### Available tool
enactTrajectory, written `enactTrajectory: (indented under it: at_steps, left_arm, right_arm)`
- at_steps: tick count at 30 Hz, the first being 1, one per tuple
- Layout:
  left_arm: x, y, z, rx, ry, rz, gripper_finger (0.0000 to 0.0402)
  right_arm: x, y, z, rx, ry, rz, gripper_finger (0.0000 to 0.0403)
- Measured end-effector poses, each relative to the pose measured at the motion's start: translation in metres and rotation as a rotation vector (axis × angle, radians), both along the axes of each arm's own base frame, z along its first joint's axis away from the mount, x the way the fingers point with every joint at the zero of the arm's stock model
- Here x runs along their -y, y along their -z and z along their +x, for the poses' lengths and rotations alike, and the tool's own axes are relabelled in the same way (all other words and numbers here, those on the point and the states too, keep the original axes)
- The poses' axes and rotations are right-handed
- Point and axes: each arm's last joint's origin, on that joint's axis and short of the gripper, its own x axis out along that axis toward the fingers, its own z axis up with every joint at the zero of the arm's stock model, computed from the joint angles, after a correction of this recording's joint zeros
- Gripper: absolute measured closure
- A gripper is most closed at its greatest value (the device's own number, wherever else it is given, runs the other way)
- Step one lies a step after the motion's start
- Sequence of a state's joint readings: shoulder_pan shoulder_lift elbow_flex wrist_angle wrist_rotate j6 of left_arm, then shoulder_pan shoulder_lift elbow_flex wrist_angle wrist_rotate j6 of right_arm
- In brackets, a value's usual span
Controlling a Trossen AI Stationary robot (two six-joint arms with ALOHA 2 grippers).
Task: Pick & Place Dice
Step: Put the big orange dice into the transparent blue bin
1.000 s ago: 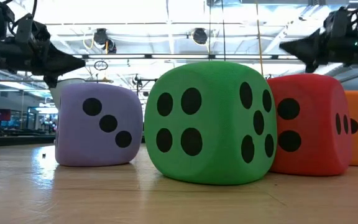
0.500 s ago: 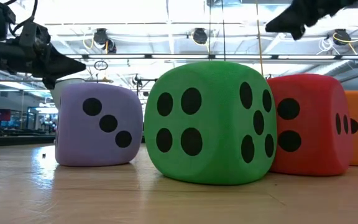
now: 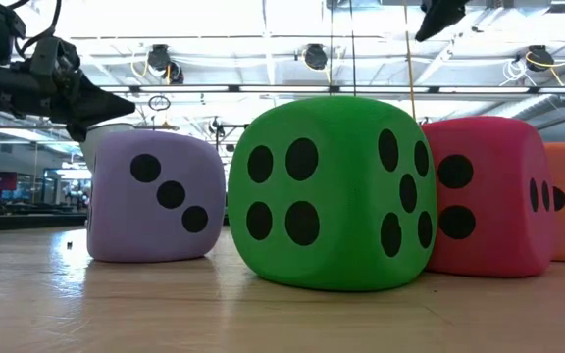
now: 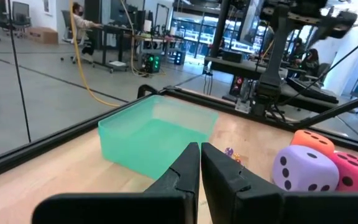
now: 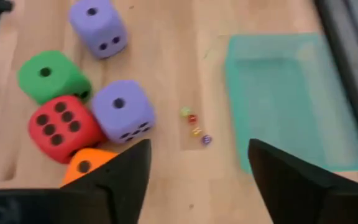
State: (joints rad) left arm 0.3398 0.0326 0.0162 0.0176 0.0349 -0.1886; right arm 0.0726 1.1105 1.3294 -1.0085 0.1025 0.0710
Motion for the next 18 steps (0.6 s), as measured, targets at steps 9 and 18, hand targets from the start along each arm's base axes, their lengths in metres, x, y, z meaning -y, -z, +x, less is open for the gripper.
enactTrajectory:
  at_steps: [9, 18]
  left_arm:
    - [0.0, 0.0, 0.0, 0.004, 0.0, -0.021, 0.0376]
    - [0.0, 0.0, 0.0, -0.003, -0.004, -0.003, 0.0376]
  right_arm:
    - [-0.032, 0.025, 0.014, -0.196, 0.039, 0.1, 0.0072]
    - [-0.064, 0.048, 0.03, -0.324, 0.051, 0.153, 0.0031]
